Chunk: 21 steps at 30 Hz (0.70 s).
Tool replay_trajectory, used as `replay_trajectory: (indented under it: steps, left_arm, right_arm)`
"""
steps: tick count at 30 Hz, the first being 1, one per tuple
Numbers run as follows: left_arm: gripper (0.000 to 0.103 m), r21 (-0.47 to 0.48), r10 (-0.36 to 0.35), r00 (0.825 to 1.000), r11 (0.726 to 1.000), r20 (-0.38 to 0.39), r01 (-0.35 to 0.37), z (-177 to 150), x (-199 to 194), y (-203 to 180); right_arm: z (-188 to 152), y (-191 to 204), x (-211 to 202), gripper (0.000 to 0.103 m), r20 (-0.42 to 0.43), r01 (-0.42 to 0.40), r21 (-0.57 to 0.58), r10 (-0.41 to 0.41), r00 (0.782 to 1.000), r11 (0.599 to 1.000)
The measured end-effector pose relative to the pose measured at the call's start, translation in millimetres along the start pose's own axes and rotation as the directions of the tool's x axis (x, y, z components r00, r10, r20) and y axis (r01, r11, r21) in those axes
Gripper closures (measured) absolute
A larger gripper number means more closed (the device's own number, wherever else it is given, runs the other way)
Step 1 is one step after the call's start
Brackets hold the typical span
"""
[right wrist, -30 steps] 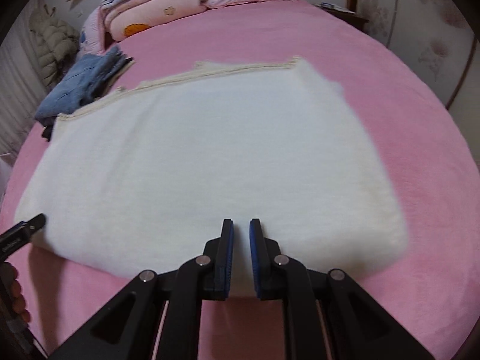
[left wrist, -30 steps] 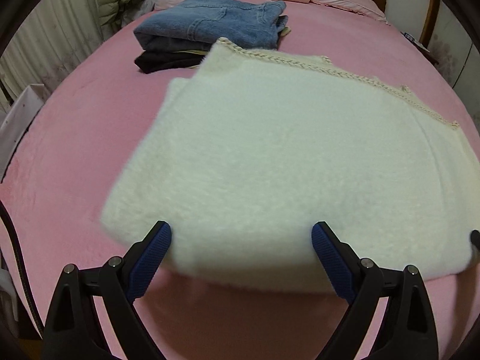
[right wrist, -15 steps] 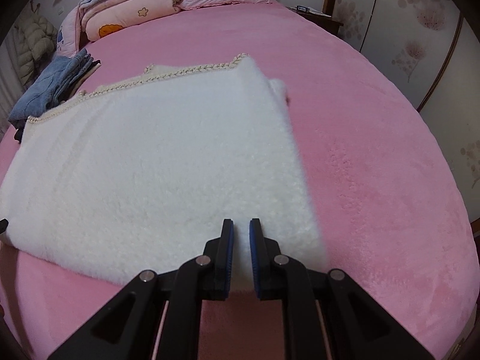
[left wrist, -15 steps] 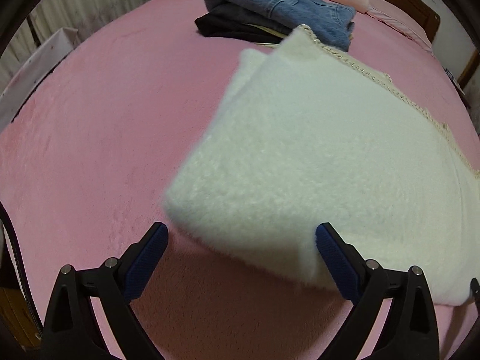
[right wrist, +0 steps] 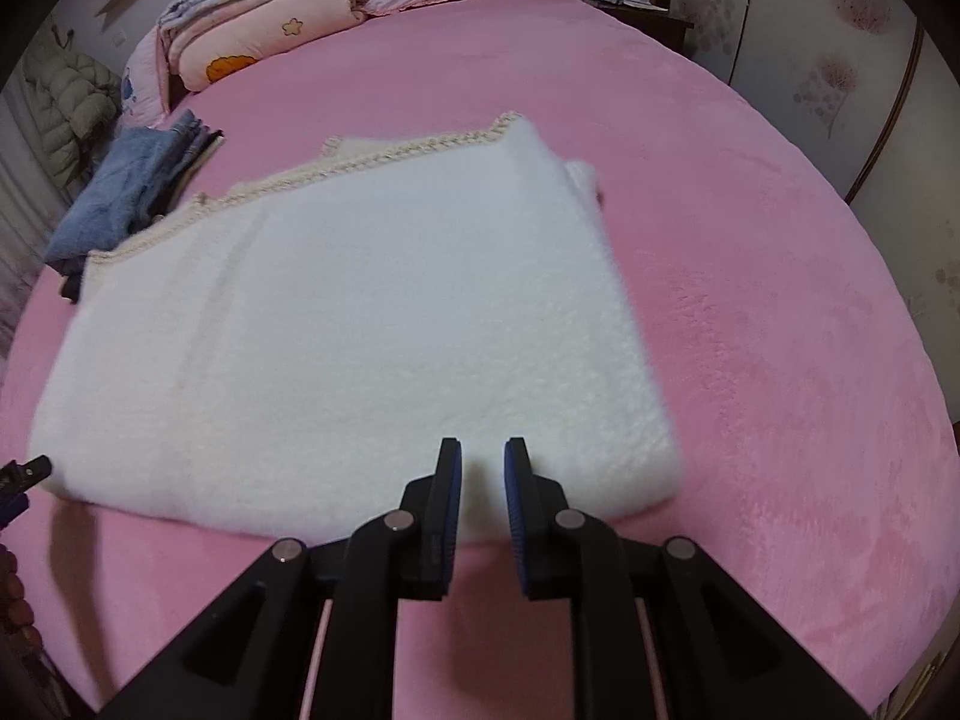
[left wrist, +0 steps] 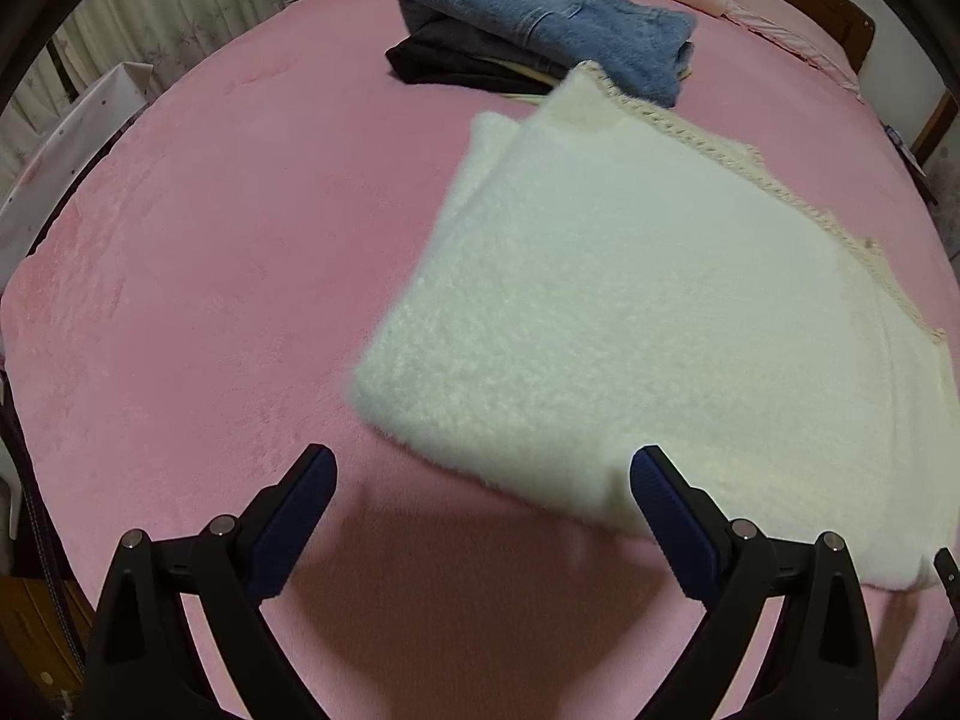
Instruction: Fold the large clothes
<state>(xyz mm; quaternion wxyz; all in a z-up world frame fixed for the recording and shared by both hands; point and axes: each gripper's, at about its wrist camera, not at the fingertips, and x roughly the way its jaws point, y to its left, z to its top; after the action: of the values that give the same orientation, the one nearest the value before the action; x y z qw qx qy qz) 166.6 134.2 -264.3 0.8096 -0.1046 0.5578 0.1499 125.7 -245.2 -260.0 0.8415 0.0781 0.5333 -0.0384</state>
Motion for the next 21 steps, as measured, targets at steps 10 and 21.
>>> replay_trajectory:
  steps: [10, 21]
  left_arm:
    - [0.005, -0.072, -0.184, 0.983, 0.980, -0.006, 0.183, -18, -59, 1]
    - [0.005, -0.288, -0.506, 0.862, 0.823, 0.022, 0.490, -48, 0, 28]
  right_arm:
    - [2, 59, -78, 0.052, 0.076, -0.135, -0.092, 0.142, 0.987, 0.987]
    - [1, 142, -76, 0.042, 0.157, -0.209, -0.248, 0.252, 0.955, 0.946]
